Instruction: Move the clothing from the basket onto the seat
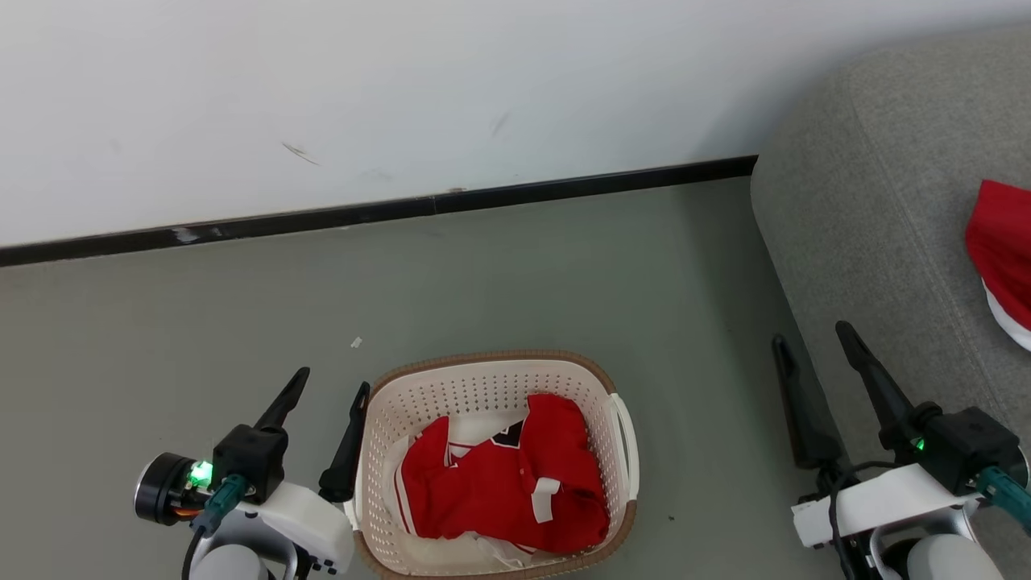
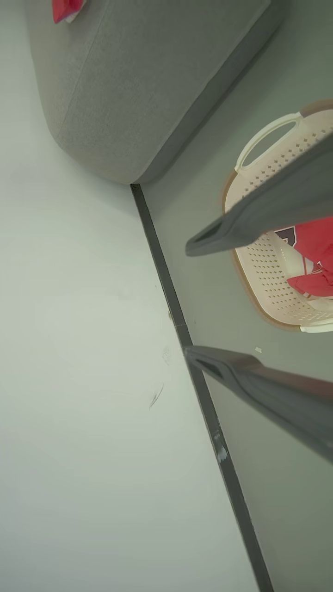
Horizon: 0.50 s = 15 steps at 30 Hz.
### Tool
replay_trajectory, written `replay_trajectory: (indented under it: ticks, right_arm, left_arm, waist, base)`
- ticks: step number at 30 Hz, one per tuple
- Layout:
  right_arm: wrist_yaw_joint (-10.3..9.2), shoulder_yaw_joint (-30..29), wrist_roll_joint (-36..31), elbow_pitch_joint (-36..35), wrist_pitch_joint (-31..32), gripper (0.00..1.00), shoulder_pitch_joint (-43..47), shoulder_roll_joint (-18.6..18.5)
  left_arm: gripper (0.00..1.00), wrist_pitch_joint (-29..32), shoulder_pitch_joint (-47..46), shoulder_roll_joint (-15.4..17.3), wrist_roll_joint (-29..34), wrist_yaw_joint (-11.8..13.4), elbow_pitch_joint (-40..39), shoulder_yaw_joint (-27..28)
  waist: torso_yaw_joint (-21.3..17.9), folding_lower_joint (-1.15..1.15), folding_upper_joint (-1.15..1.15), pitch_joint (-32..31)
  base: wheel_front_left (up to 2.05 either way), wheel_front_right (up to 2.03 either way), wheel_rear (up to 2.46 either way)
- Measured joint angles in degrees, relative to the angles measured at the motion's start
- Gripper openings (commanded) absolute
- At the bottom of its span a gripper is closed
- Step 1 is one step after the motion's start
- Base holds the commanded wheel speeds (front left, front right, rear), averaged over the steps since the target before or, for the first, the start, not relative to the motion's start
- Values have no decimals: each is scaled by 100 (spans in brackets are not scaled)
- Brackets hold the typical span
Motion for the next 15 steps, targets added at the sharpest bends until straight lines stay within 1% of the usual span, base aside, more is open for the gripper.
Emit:
replay_trajectory:
  ticks: [4, 7, 15]
  right_arm:
    - [0, -41, -3, -41, 0, 100, -113, 0]
    - [0, -73, -5, -105, 0, 100, -226, 0]
    - [0, -118, -3, -246, -1, 100, -533, -1]
  left_arm:
    - [100, 51, -175, -31, 80, -62, 214, -124]
    - [100, 99, -314, -92, 147, -156, 417, -274]
    - [100, 148, -633, -187, 349, -257, 770, -513]
  waist:
    - [-61, 0, 0, 192]
    - [-121, 0, 0, 383]
    - [-236, 0, 0, 762]
  base:
    - [0, 0, 0]
    - [0, 0, 0]
    - [0, 0, 0]
